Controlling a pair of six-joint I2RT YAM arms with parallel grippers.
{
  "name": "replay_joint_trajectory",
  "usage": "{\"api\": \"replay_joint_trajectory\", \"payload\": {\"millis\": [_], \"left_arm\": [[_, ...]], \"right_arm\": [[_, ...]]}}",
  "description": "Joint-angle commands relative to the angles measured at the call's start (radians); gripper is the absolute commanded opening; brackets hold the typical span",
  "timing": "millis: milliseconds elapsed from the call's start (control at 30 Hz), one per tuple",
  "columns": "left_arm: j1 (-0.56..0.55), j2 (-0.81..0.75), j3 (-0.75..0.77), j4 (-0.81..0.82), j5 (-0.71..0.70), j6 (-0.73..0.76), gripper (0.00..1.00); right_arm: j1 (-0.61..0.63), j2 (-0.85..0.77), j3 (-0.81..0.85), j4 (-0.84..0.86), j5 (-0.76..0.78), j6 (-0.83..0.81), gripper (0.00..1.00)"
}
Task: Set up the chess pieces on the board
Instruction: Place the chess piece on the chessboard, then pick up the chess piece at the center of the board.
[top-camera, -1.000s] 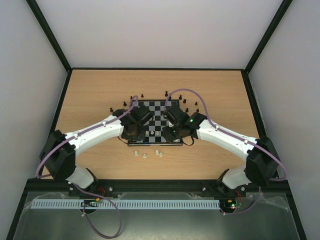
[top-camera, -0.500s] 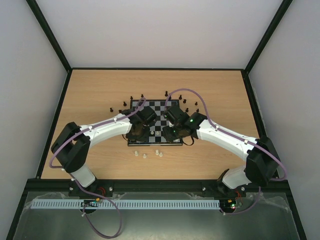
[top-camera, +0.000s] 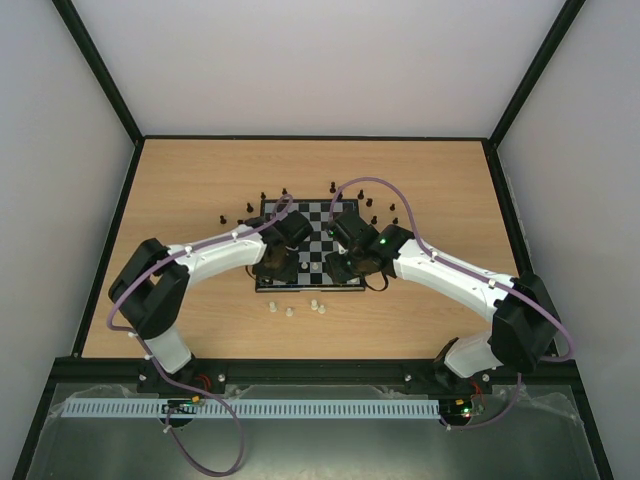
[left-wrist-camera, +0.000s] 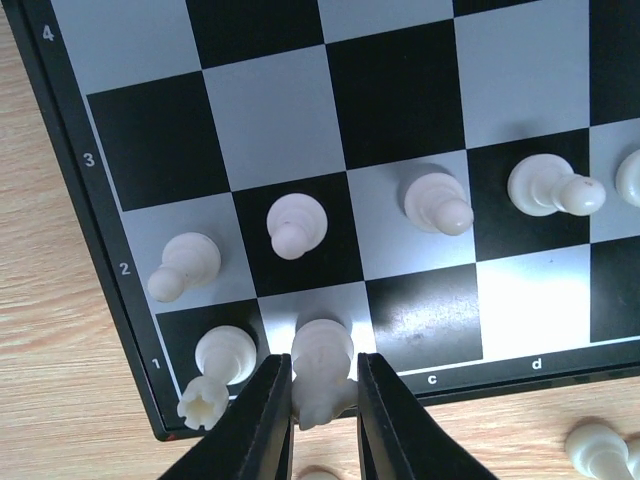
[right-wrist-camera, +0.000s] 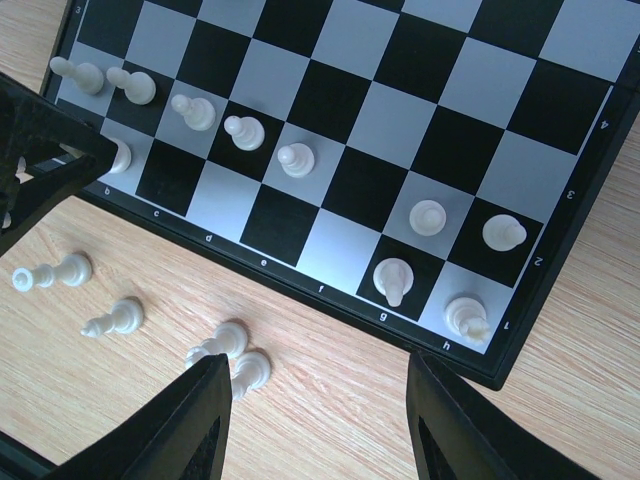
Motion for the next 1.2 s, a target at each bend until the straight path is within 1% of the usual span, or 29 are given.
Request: {"api": "replay_joint_trajectory", "payload": {"millis": [0,200,333,500,600,667,833,900,1000,1067,1167], "left_arm": [[0.008,0.017,-0.011,0.002,-0.003,0.017,0.18],[0.008,0.02,-0.013,0.005,0.007,0.02,0.22],[0.008,0.018,-0.021,0.007,0.013,0.02,0.27],[0.008,0.004,-0.023,0.0,0.009,0.015,0.29],[0.008,-0.014,-0.002,-0.02,-0.002,0.015,0.31],[0.009,-0.023,0.02,-0.038,-0.012,0.019,0.36],[0.009,-0.055,0.07,-0.067,-0.025,0.029,0.39],[0.009,-0.081,0.073,-0.071,-0.026,0.03,0.44],[0.008,-0.128,0.06,-0.077,-0.029,0.034,0.55],[0.008,-0.177,0.035,-0.075,-0.035,0.033,0.65],[0.008,-0.252,-0.019,-0.049,-0.033,0.032,0.83]], "right_arm": [[-0.003,-0.013,-0.016,-0.017,0.003,-0.008,0.49],[-0.002,-0.008,-0.016,-0.018,0.002,-0.008,0.49],[-0.002,-0.006,-0.016,-0.017,0.004,-0.007,0.49],[-0.002,-0.005,-0.015,-0.017,0.005,-0.007,0.49],[-0.002,-0.007,-0.017,-0.017,0.004,-0.006,0.5],[-0.003,-0.006,-0.016,-0.017,0.005,-0.007,0.5],[-0.002,-0.001,-0.01,-0.022,0.01,-0.009,0.53],[-0.002,-0.001,-0.013,-0.021,0.007,-0.009,0.55],[-0.002,0.007,-0.03,-0.005,-0.019,-0.011,0.57],[-0.001,0.022,-0.03,-0.004,-0.031,-0.015,0.59],[0.013,0.044,-0.022,-0.009,-0.029,-0.02,0.62]]}}
